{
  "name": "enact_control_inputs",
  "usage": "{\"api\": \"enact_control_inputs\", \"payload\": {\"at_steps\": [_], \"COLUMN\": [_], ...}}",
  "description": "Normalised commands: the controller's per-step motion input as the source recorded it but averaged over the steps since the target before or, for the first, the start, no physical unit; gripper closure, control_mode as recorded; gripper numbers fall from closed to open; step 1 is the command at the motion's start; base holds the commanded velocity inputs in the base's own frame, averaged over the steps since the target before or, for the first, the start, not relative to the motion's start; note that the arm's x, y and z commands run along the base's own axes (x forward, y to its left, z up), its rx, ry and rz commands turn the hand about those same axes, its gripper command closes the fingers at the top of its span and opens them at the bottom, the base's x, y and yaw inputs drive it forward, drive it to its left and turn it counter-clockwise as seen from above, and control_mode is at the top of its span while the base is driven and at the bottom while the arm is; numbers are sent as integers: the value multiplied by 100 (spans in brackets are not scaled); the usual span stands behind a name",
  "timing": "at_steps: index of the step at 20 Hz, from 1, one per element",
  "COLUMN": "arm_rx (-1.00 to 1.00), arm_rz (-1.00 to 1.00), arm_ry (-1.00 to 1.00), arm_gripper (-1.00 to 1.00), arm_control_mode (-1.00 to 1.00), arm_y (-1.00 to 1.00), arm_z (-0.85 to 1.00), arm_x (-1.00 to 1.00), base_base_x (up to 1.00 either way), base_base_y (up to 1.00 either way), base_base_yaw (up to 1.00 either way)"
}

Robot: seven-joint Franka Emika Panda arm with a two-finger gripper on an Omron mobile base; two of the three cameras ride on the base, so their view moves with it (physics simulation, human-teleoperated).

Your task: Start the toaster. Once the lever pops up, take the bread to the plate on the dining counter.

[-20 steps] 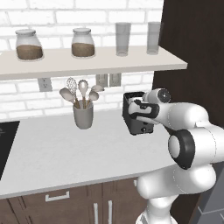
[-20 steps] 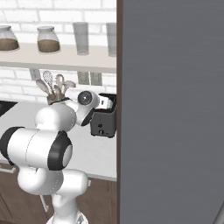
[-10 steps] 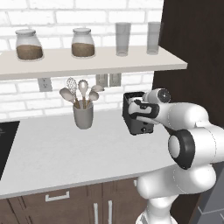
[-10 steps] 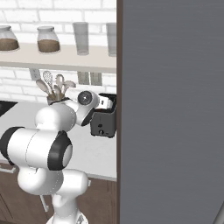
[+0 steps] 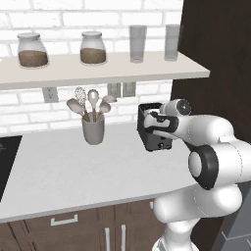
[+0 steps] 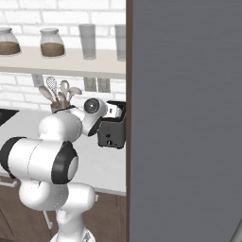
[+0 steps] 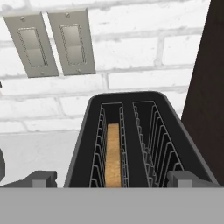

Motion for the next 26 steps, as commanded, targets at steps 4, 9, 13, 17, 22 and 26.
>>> {"api": "enact_control_inputs", "payload": {"at_steps": [4, 9, 13, 17, 22, 26], "arm_rx": [0, 0, 0, 0, 0, 0], "arm_rz": [0, 0, 0, 0, 0, 0], "arm_ry": [0, 0, 0, 0, 0, 0], "arm_gripper": [-100, -100, -100, -100, -100, -100], "arm_control_mode": [-100, -100, -100, -100, -100, -100], "arm_y": [0, 0, 0, 0, 0, 0], "arm_z": [0, 0, 0, 0, 0, 0], "arm_x": [0, 0, 0, 0, 0, 0], "base_base_x": [0, 0, 0, 0, 0, 0], "base_base_y": [0, 0, 0, 0, 0, 0], "base_base_yaw": [0, 0, 0, 0, 0, 0]}}
